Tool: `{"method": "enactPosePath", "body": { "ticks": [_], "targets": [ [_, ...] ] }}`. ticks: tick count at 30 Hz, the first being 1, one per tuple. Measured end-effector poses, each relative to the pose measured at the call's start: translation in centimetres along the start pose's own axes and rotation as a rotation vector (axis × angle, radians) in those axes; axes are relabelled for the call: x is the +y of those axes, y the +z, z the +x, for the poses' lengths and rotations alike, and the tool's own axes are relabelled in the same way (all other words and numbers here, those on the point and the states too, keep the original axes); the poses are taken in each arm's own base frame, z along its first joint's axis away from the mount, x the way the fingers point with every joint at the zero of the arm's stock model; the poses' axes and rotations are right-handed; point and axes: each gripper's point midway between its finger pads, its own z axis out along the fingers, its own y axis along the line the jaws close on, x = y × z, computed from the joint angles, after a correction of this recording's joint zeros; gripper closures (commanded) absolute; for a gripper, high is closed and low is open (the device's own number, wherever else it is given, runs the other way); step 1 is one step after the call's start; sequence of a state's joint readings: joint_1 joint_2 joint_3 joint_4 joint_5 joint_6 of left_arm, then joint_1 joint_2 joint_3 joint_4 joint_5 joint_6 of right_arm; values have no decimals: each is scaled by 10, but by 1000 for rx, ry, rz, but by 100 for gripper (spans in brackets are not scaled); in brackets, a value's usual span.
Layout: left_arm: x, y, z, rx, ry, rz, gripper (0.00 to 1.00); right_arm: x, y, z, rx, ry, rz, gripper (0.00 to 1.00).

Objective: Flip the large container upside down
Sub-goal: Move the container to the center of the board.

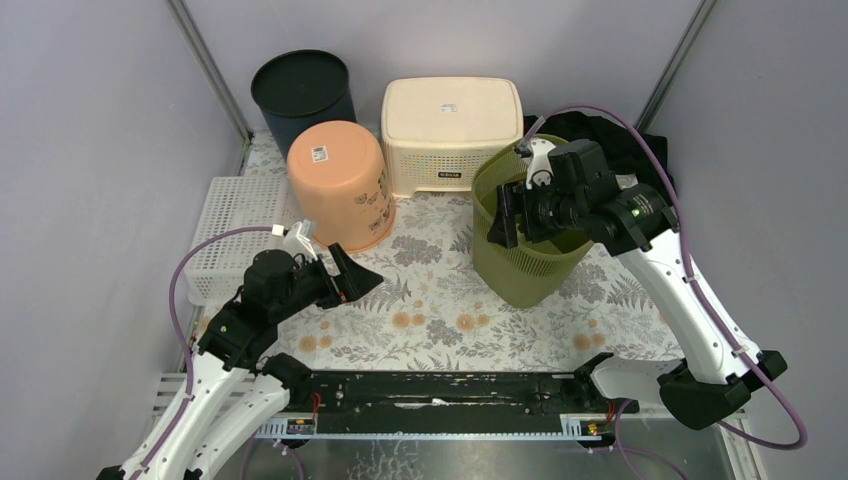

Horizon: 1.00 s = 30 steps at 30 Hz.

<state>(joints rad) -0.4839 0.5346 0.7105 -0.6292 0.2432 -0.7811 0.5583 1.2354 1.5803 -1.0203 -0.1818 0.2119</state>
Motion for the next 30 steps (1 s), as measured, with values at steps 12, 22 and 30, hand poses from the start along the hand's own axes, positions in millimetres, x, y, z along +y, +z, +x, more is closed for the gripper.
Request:
{"method": "enactPosePath", "body": {
  "ticks": [12, 22, 30],
  "targets": [
    [1, 2, 1, 8, -3, -8, 0, -8, 12, 8, 57, -5, 31, 24],
    [2, 3, 1, 11, -4, -11, 0, -17, 23, 16, 115, -10, 69, 62],
    [3, 6, 1, 18, -6, -18, 0, -8, 25, 11, 108, -37, 25, 85]
  ]
}}
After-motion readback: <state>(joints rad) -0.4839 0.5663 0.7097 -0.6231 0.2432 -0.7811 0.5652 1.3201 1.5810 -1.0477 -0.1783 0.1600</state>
